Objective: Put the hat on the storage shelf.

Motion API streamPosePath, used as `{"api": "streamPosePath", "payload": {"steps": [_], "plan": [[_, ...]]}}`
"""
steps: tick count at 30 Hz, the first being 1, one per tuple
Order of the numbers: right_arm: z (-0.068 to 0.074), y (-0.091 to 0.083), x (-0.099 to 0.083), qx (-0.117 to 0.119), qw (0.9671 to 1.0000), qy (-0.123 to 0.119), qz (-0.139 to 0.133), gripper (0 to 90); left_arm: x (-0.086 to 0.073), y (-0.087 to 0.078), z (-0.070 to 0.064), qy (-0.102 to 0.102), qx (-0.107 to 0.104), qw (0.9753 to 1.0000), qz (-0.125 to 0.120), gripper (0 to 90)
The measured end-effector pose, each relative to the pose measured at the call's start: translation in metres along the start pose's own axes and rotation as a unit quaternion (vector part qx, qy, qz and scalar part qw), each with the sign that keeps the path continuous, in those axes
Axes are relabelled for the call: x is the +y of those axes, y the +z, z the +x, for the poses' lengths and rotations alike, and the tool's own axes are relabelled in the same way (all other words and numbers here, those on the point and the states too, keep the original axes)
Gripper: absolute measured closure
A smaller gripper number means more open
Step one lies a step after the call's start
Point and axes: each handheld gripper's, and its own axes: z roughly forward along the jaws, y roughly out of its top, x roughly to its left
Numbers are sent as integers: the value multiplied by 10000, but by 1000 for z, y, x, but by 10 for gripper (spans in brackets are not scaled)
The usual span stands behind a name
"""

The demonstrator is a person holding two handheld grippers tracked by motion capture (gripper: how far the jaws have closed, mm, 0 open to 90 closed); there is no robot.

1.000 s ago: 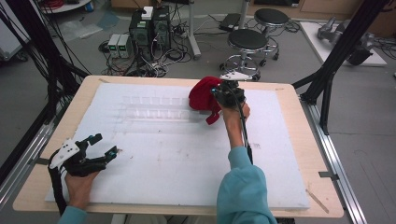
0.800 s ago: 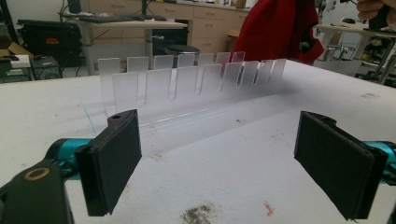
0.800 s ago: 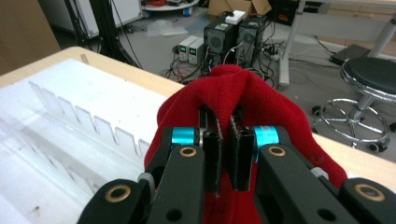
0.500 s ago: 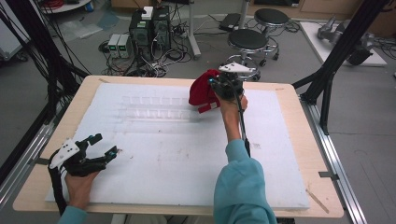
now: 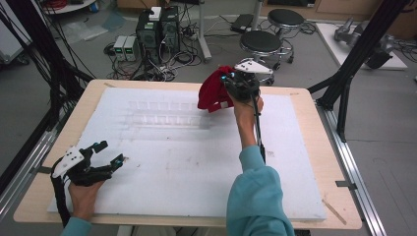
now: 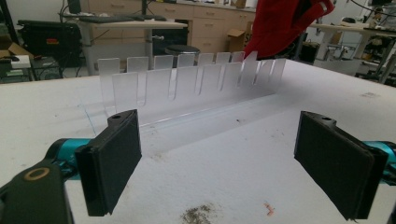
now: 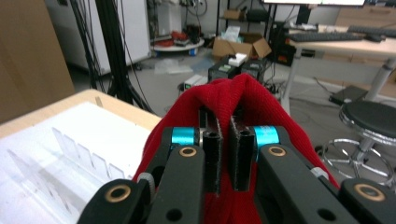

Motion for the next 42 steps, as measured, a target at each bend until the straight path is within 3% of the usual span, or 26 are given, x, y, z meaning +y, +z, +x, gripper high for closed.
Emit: {"api": "streamPosePath", "payload": {"steps": [8,22,27,37,42], "plan": [[-2,-18,8,256,9990,117,-340,862,0,0,-1,15,7,10000,-17,151],[8,-46,20,672,9961,94,-568,861,0,0,-1,26,-1,10000,-20,151],[12,-55,23,852,9950,41,-526,861,0,0,-1,35,-14,10000,-10,151],[17,-63,26,978,9942,-65,-436,861,0,0,-1,36,-16,10000,-12,151],[17,-67,40,1063,9936,-202,-312,862,0,0,-1,24,-9,10000,-26,151]]}}
